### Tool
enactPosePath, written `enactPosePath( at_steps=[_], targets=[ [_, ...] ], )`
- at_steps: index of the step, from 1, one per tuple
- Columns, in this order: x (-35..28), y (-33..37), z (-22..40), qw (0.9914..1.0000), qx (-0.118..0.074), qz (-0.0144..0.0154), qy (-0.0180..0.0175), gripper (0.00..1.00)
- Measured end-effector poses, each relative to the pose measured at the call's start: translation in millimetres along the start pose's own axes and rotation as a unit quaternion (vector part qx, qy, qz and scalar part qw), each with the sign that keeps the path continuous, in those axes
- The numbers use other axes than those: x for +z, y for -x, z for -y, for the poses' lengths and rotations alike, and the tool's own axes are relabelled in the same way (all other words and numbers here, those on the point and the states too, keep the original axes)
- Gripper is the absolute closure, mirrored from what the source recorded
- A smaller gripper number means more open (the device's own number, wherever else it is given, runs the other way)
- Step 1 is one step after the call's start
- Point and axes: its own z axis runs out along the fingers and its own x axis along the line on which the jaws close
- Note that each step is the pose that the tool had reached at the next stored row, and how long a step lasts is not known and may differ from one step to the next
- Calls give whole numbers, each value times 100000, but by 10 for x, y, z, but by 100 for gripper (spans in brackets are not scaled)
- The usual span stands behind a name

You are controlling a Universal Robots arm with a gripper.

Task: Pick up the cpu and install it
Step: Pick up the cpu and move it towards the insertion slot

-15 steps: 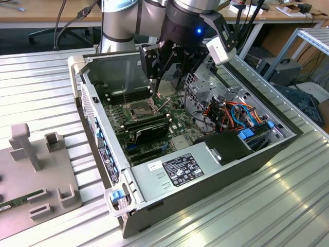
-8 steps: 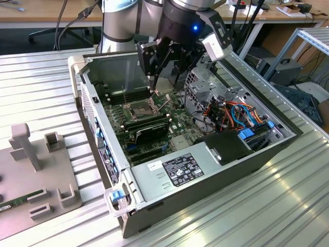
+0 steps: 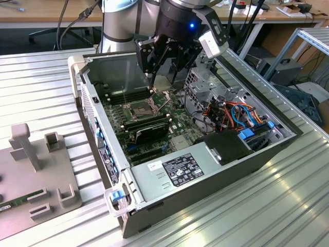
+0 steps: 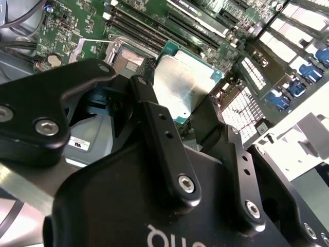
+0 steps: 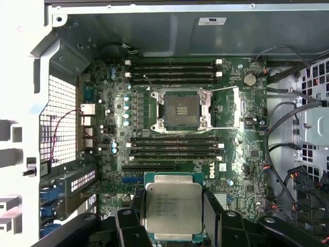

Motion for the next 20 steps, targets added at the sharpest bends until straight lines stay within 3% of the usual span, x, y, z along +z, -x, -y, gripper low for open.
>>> enactPosePath(
  at_steps=[5, 10, 16, 20],
  targets=[
    [10, 0, -63, 100000, -4, 1, 14, 46],
    [13, 0, -66, 100000, -2, 5, 25, 46],
    [73, 1, -64, 100000, 0, -2, 12, 46],
    [79, 1, -64, 100000, -1, 0, 14, 46]
  ],
)
